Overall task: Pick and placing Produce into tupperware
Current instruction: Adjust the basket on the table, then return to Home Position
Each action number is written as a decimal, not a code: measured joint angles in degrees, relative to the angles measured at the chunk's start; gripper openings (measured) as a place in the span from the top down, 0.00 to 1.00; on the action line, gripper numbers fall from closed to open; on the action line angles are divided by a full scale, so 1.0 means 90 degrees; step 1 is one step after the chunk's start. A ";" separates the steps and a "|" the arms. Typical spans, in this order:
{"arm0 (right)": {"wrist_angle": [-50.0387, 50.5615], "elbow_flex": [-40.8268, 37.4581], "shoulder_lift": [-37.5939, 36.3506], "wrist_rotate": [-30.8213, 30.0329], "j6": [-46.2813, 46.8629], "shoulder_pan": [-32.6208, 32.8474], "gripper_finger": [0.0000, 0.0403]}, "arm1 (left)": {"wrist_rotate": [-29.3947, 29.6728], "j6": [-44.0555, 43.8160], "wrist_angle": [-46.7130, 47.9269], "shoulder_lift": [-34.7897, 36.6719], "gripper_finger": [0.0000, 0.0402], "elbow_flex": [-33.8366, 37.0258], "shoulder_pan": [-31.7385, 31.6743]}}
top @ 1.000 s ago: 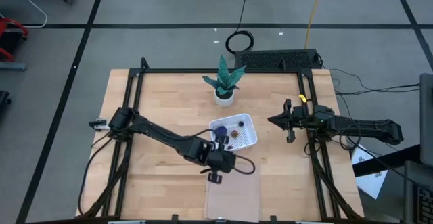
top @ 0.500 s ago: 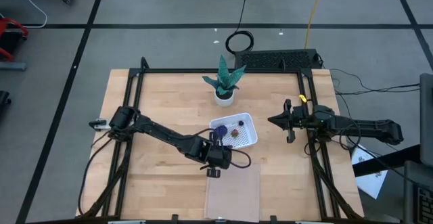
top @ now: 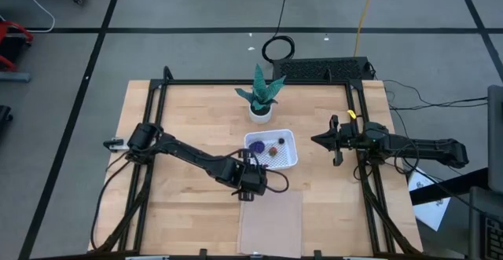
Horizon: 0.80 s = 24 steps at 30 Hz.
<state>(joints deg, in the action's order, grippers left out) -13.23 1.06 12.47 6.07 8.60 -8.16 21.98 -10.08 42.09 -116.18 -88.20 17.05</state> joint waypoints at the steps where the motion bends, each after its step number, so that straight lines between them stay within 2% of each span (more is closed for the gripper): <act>1: -0.0002 0.0001 0.0000 0.0000 -0.0002 0.0000 1.00 | 0.0067 -0.0019 0.0022 0.0000 1.00 -0.0002 -0.0008; 11: 0.0000 0.0001 0.0000 0.0000 0.0015 0.0001 1.00 | 0.0073 -0.0003 0.0158 0.0000 0.99 0.0000 -0.0143; 18: 0.0000 0.0000 0.0000 0.0000 0.0123 0.0000 1.00 | -0.0266 0.0877 -0.0193 0.0000 0.99 -0.0002 0.0005; 24: 0.0000 0.0002 0.0000 0.0000 0.0134 0.0000 1.00 | -0.0257 0.1593 -0.0552 0.0266 1.00 -0.0002 0.0212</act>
<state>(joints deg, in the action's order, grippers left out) -13.23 1.08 12.47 6.07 9.80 -8.16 19.66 4.25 37.12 -113.79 -88.22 18.96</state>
